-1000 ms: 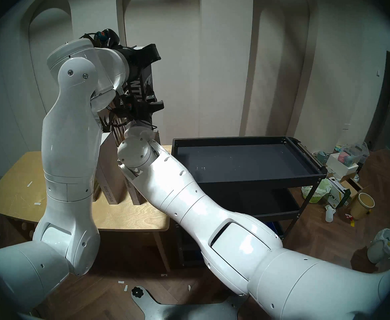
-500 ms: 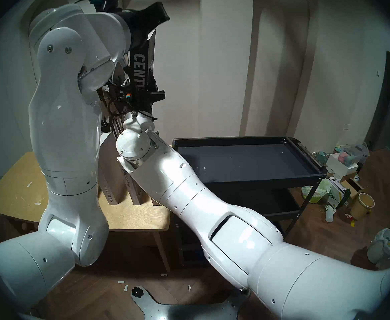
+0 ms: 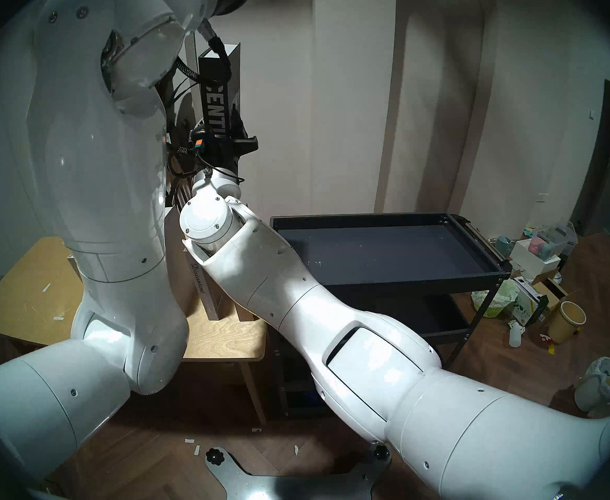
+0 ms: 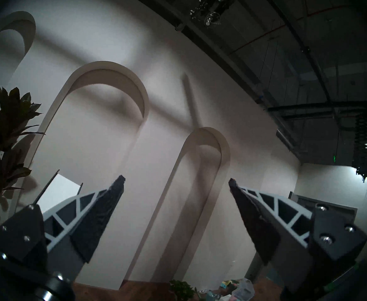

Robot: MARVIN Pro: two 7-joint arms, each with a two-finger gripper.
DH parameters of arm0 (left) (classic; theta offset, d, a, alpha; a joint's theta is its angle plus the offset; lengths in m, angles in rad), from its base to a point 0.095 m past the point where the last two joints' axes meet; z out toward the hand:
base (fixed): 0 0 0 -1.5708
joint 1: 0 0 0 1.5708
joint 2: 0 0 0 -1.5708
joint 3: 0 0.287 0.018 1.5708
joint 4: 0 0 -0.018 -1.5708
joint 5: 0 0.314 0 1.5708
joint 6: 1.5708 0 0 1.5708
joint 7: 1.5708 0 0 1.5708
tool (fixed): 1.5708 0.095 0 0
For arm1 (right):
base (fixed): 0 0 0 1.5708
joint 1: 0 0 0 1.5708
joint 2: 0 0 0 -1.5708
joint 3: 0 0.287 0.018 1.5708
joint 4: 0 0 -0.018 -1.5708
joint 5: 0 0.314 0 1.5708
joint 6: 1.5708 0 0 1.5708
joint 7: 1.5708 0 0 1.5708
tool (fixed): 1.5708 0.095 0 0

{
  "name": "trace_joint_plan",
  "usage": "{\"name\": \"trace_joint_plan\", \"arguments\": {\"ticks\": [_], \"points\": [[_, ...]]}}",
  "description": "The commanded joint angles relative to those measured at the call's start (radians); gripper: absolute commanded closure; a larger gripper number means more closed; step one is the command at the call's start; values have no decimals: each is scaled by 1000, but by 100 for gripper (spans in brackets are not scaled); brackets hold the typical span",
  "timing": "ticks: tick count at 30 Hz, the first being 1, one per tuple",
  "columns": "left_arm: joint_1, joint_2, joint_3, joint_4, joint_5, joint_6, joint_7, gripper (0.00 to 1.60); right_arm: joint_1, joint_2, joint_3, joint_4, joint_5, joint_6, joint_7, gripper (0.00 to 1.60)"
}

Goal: Move the books from the display table onto the shelf, standing them upright with spines facing out and tallest at one end

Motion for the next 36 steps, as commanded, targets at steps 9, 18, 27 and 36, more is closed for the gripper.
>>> {"name": "trace_joint_plan", "arguments": {"ticks": [9,18,27,36], "points": [[-193,75,-160,-61,99,68,1,0,136,44,159,13,18,105,-52,160],[-123,180,-268,-121,171,198,16,0,131,128,219,-23,42,178,-15,160],[43,286,-413,-160,232,208,-47,0,85,254,295,-18,78,227,28,160],[177,326,-486,-181,249,208,-83,0,61,343,351,-45,114,261,89,160]]}}
